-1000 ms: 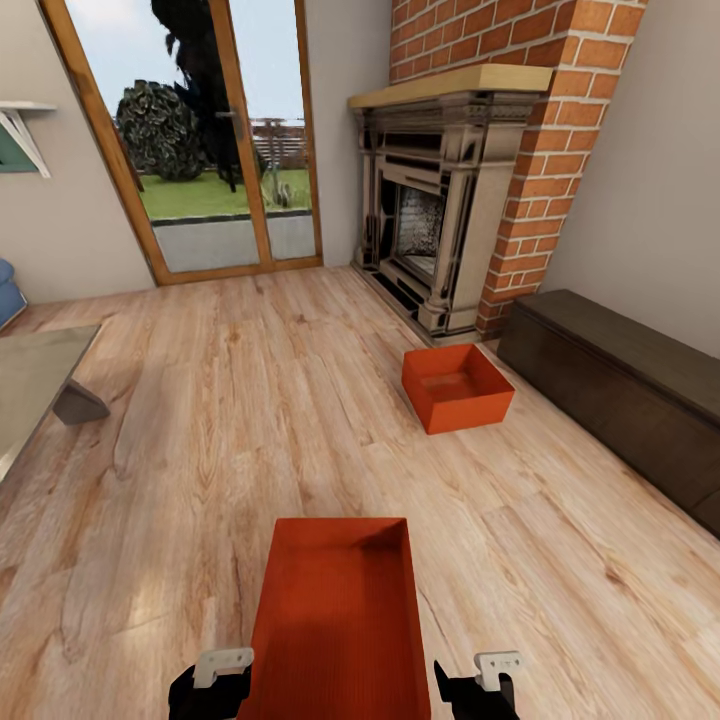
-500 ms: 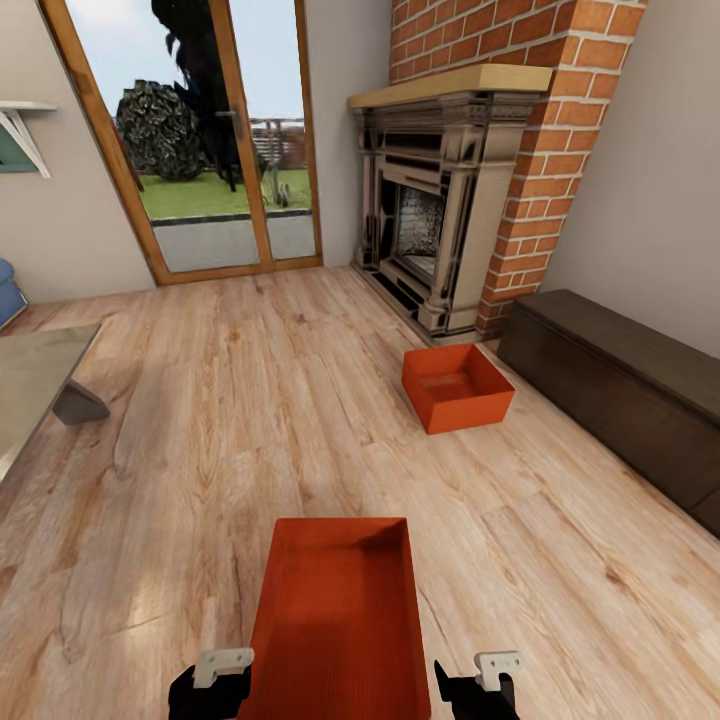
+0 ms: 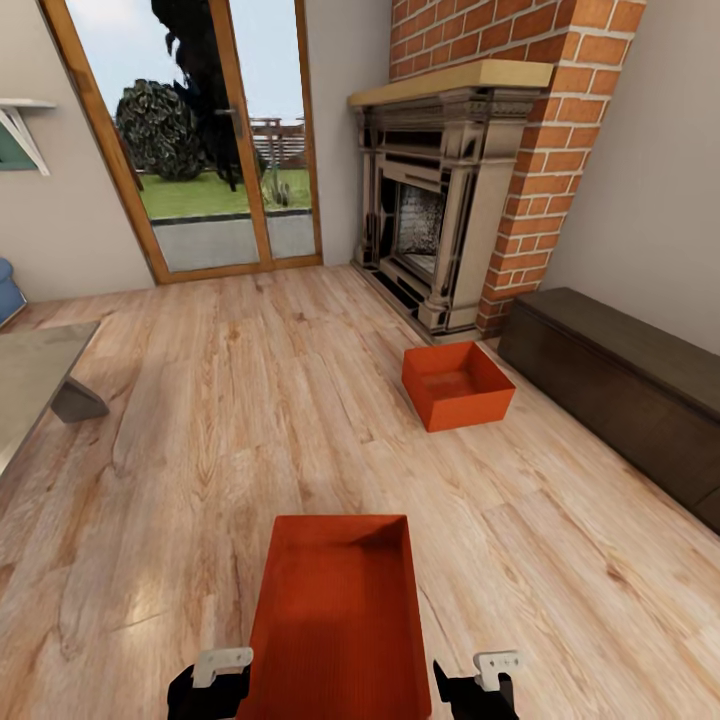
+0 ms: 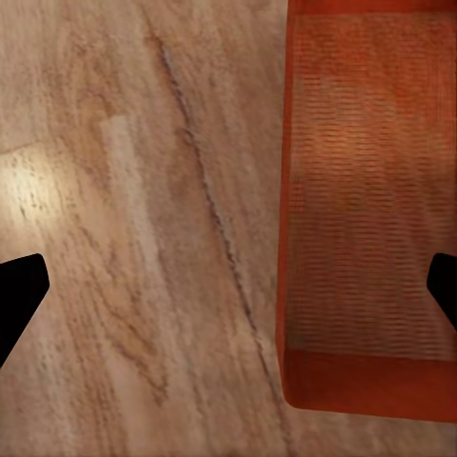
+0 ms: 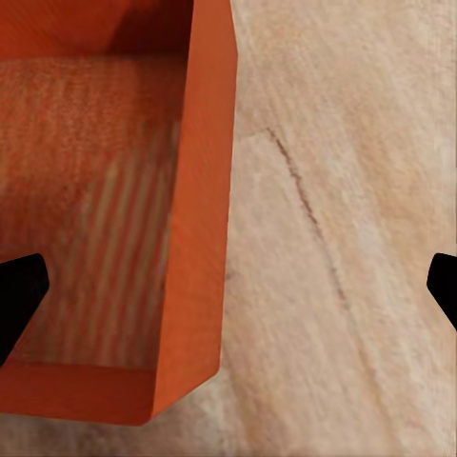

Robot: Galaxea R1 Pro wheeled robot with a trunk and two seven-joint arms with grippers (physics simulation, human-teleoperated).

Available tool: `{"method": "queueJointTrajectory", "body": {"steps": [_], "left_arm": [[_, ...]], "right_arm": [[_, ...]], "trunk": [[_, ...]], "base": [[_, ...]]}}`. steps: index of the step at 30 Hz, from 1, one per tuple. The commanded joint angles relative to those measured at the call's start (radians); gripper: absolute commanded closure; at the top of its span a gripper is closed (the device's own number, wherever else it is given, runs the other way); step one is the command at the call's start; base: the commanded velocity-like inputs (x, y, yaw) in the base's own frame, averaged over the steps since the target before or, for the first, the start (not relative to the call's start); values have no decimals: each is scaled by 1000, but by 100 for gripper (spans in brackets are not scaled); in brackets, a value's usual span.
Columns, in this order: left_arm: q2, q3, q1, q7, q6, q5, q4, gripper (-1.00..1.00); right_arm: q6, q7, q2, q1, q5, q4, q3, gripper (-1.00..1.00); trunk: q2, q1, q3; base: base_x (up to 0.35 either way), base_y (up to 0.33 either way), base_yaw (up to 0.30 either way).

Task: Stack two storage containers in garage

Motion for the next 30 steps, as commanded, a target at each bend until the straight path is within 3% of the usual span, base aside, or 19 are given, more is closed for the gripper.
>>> {"method": "queueJointTrajectory", "body": {"steps": [1,26,30], "left_arm": [[1,-4,0,8,5,5,-1,-100],[-1,-4,0,9,-16,5,0,-100],[-2,-4,0,8,-18,4,0,-100]], "right_arm": [[-3,4,0,0,-10,1,1,-100],[-4,-7,1,-1,-3,-8,10,-100],[-4,-7,1,0,-3,-8,10,-100]], "trunk": [[-8,4,-4],[-15,8,-7],[-15,8,-7]], "base": [[0,0,0],[0,1,0],[29,191,0]]}}
